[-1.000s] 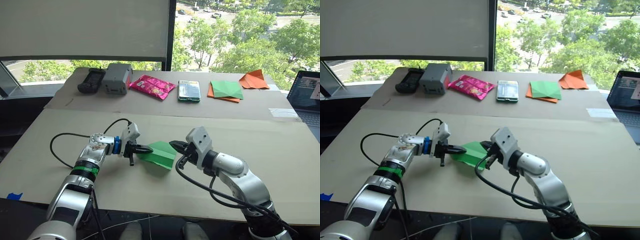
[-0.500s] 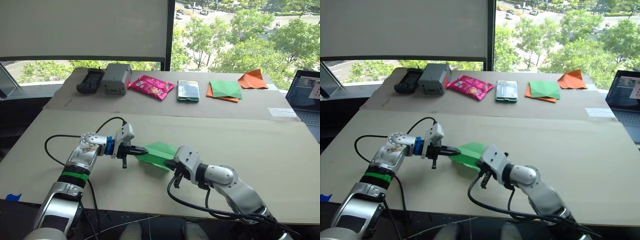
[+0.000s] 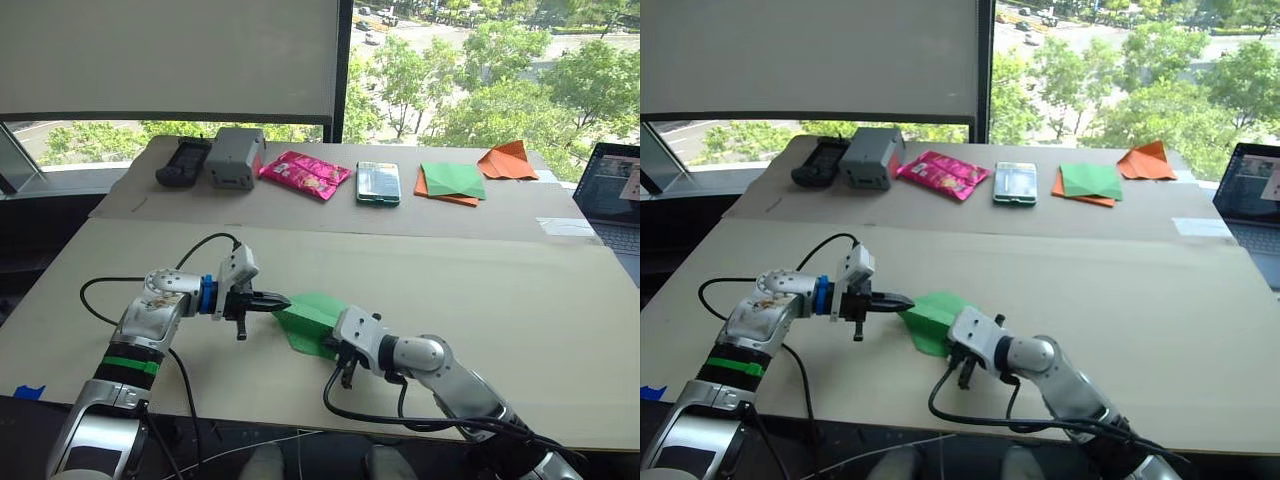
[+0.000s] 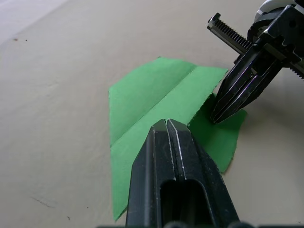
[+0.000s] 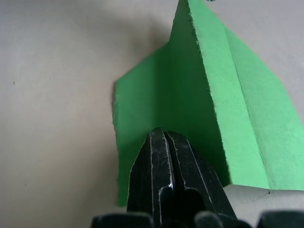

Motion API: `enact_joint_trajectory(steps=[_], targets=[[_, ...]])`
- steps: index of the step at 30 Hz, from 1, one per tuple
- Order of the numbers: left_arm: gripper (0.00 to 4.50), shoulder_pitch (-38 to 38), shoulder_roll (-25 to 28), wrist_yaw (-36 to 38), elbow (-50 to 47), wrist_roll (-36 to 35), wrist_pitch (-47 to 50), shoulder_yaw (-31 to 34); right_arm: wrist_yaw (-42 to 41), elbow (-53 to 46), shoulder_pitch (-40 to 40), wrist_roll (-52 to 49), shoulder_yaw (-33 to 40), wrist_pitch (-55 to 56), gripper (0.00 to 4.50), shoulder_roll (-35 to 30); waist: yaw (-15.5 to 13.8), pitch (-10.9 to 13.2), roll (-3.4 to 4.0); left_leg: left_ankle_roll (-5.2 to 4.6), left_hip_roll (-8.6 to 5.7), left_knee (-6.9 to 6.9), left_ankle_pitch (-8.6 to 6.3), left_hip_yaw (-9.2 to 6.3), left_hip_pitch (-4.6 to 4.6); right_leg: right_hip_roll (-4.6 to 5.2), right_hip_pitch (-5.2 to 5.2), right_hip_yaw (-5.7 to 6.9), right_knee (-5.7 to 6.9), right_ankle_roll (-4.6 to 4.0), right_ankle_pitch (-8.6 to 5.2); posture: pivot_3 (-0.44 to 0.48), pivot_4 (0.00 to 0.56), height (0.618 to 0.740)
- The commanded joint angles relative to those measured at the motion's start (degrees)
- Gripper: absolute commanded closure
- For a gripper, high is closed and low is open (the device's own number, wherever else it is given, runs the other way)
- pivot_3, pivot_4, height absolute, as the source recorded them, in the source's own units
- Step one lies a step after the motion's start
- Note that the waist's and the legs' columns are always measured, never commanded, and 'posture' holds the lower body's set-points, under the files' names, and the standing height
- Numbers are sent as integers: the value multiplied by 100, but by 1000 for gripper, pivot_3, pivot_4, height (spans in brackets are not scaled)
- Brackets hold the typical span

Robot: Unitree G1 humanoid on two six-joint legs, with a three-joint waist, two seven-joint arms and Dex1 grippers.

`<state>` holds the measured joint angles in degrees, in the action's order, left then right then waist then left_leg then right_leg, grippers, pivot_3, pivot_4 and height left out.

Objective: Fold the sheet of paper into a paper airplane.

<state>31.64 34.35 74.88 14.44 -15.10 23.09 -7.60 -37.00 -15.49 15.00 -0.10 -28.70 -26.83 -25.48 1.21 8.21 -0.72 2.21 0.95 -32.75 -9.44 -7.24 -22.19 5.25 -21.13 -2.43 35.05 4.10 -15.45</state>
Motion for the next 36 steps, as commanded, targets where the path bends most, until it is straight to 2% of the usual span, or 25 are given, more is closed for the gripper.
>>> enact_joint_trajectory(steps=[1, 9, 15, 27, 36], targets=[[4500, 266, -18, -46, 115, -33, -93, 77, -95, 156, -51, 244, -132, 145, 4487, -94, 0, 0, 0, 0, 0, 0, 0, 0, 0, -1, 0, 0, 0, 0, 0, 0, 150, 736], [4500, 785, -422, 57, 1015, 250, -428, -287, -152, 51, -153, 329, -45, 119, 4487, -124, -6, -8, -6, 0, -2, -2, 0, 0, 2, -1, 6, 0, -1, 2, 1, 0, 150, 736], [4500, 495, -301, 372, 569, 245, -400, -479, -150, -226, -231, 283, 101, -47, 4487, -169, -6, -8, -6, -1, -2, -3, 1, 0, -4, -1, 11, -1, -1, 2, 1, 0, 150, 736], [4500, 163, -225, 281, 260, 282, -313, -493, -125, -763, -190, 38, 467, -257, 4487, -16, -22, -8, -6, 0, -1, -3, 0, 1, -4, 1, 4, -1, -2, 1, 0, 0, 150, 736], [4500, -137, -157, 345, 118, 450, -490, -703, -196, -1425, -268, -715, 1042, -735, 4487, 166, -19, -8, -6, 0, 0, -3, 0, 1, -4, 0, 6, -1, 0, 1, 0, 0, 150, 736]])
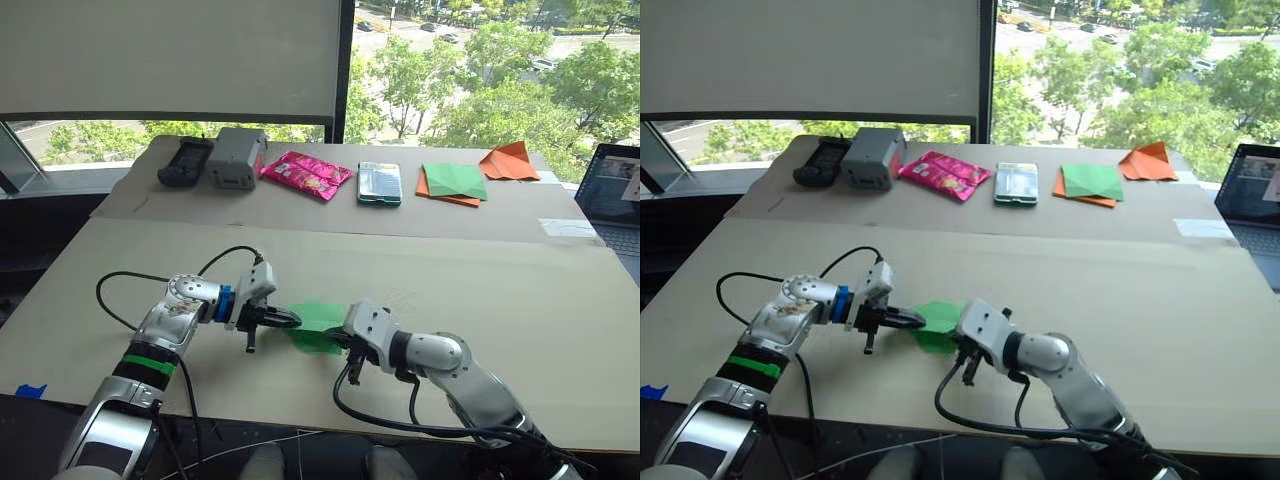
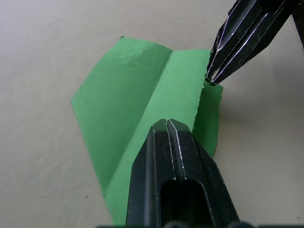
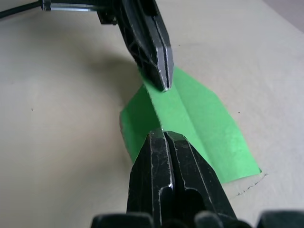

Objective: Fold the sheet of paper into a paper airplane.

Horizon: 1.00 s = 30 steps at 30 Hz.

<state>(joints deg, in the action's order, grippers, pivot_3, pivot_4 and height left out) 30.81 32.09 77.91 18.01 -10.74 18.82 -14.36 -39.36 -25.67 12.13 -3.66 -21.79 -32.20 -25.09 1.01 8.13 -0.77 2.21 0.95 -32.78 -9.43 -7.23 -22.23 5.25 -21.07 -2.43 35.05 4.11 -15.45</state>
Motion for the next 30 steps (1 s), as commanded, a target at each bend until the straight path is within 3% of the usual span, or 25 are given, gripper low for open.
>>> enact_joint_trajectory(steps=[1, 12, 13, 20, 30], targets=[[4500, -84, 84, 39, -282, 13, -53, -38, 74, -456, 27, -485, 467, -294, 4487, 193, 3, 0, -1, 0, 0, 0, 0, 0, -4, -1, 0, 0, 1, 0, 0, 0, 150, 736], [4500, -277, 115, -51, -543, -6, 37, -40, 455, 41, 180, -479, 684, -638, 4487, 208, -4, 0, 0, 0, 0, 0, 0, 0, -2, 1, -6, 0, 0, -18, -9, 0, 150, 736], [4500, -295, 122, -55, -564, -7, 38, -41, 477, 92, 190, -526, 733, -670, 3876, 236, -1, 0, 0, 0, 0, 0, 0, 0, -2, 1, -6, 0, 1, -13, -6, 0, 150, 736], [4500, -406, 197, -96, -691, 15, 7, -49, 366, 281, 265, -865, 885, -865, 1510, 299, 4, 0, 0, 0, 1, 0, 0, -1, -2, 0, -6, 0, 2, -3, 0, 0, 150, 736], [4500, -418, 257, -132, -790, -4, 28, -11, 544, 963, 541, -1244, 1254, -1455, 1510, 621, 5, 0, 1, 0, 0, 0, 0, -1, -4, 0, -4, -1, 3, -4, 2, 0, 150, 736]])
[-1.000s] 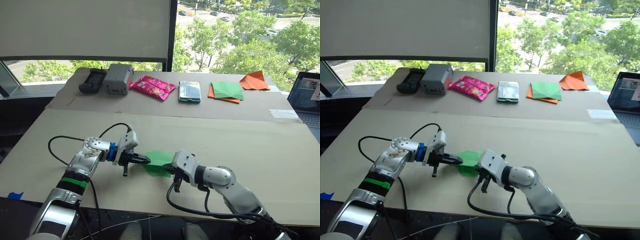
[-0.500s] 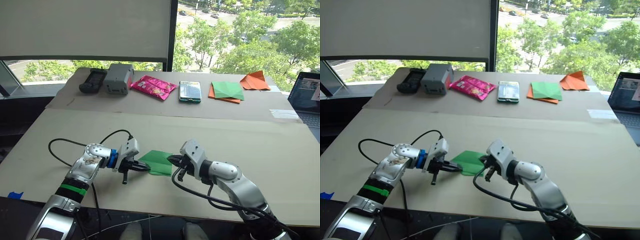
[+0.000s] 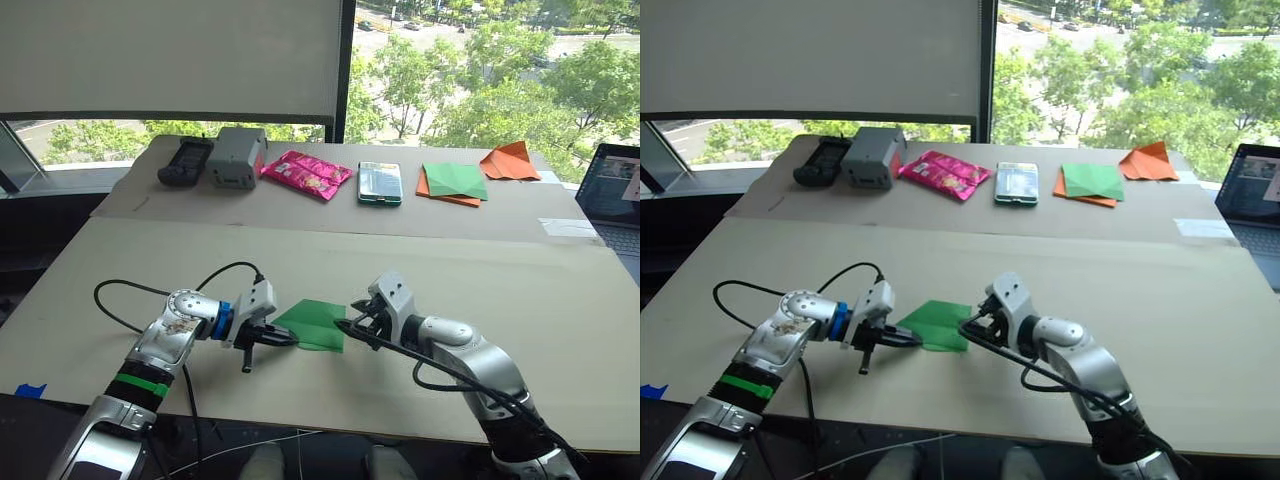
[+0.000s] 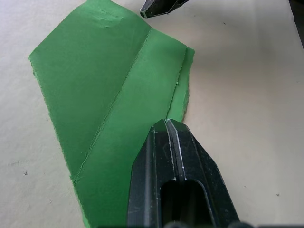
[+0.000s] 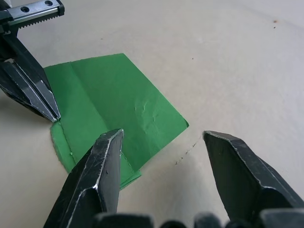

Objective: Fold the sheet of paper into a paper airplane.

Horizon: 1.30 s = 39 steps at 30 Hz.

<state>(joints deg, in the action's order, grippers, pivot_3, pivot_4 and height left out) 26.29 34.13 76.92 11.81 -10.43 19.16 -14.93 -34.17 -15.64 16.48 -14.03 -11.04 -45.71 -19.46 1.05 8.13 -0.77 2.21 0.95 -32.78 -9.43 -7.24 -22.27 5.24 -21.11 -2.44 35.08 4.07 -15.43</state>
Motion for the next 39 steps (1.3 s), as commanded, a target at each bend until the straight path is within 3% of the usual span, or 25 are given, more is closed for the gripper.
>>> enact_joint_trajectory(steps=[1, 20, 23, 29, 39], targets=[[4500, 38, 52, -35, -155, -30, -18, 45, 15, -21, 109, -234, 192, -129, 1510, 62, 0, 0, 0, 0, 0, 0, 0, 0, 0, 0, 2, 0, 1, 0, 0, 0, 150, 736], [4500, 76, 58, -38, -123, -12, -47, 46, 57, 241, 126, -643, 276, -218, 1510, 395, 16, 0, 2, 0, 0, 0, 0, 0, 2, -1, -2, 0, 3, 0, 0, 0, 150, 736], [4500, 62, 62, -33, -135, -11, -46, 39, 57, 213, 122, -689, 315, -207, 2344, 415, 16, 0, 2, 0, 0, 0, 0, 0, 2, -1, -2, 0, 3, 0, 0, 0, 150, 736], [4500, 59, 65, -26, -135, -9, -51, 34, 85, 237, 125, -646, 338, -196, 4428, 442, 17, 0, 2, 0, 0, 0, 0, -1, 2, -1, -2, 0, 3, 0, 0, 0, 150, 736], [4500, 30, 88, -22, -199, -29, 6, 39, -133, 81, 37, -584, 235, 255, 4472, 359, 18, 0, 2, 0, 0, 0, 0, 0, 2, -1, -2, 0, 3, 0, 0, 0, 150, 736]])
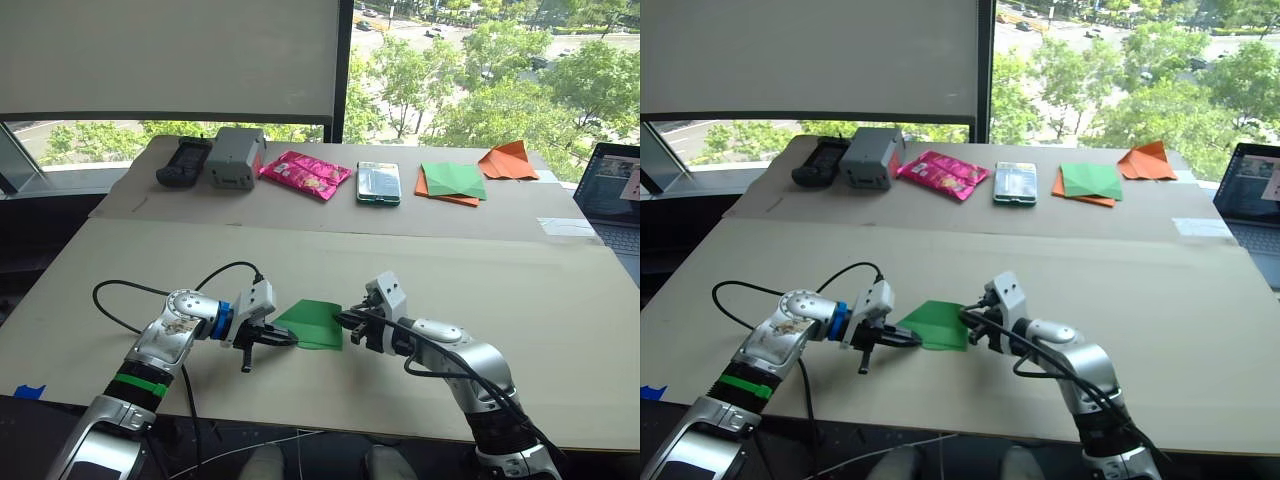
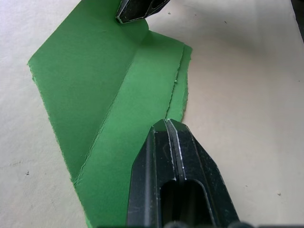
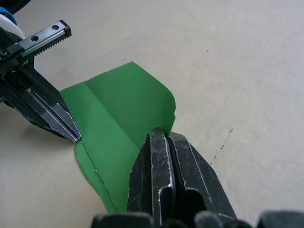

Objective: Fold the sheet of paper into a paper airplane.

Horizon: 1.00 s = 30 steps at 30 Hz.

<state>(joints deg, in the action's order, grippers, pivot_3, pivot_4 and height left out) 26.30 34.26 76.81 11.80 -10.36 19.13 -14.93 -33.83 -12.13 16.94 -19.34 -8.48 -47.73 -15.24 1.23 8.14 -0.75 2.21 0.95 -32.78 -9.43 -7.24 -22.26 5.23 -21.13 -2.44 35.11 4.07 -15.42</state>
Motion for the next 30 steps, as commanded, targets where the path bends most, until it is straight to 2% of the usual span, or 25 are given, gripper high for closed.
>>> enact_joint_trajectory(steps=[1, 7, 11, 14, 23, 30], targets=[[4500, 24, 80, -12, -205, -40, 14, 43, -268, -349, -64, 37, -119, 696, 4472, -151, 2, 0, 0, 0, 0, 0, 0, 0, 0, 0, 0, 0, 0, 0, 0, 0, 150, 736], [4500, 21, 122, -19, -211, -56, 40, 68, -848, -728, -497, 928, -920, 2869, 4472, -753, -1, 0, 0, 0, 0, 0, 0, 1, 0, 1, 0, 0, -6, 2, -2, 0, 150, 736], [4500, 26, 154, -4, -223, -65, 61, 73, -974, -472, -568, 1746, -1423, 4177, 4472, -1109, 13, 0, 0, 1, 0, 0, -1, 3, 2, 2, -2, 0, -5, -1, -3, 0, 150, 736], [4500, 44, 174, 13, -230, -70, 87, 80, -952, -105, -506, 2351, -1705, 4715, 4472, -1316, 12, 0, 0, 1, 0, 0, -1, 3, 4, 2, -1, 0, -5, -30, -20, 0, 150, 736], [4500, -20, 338, 24, -499, -240, 302, 221, -893, 498, -401, 2582, -1732, 4069, 4472, -1109, 4, 0, -1, 0, 1, -1, 0, 3, 10, 0, 7, 0, -1, 0, -1, 0, 150, 736], [4500, -197, 934, 258, -849, -635, 585, 632, -967, 407, -417, 2606, -1764, 3900, 4472, -1078, 38, 0, -1, 1, 2, 0, 0, 2, 23, 1, 12, -1, 3, -42, -25, 0, 150, 736]])
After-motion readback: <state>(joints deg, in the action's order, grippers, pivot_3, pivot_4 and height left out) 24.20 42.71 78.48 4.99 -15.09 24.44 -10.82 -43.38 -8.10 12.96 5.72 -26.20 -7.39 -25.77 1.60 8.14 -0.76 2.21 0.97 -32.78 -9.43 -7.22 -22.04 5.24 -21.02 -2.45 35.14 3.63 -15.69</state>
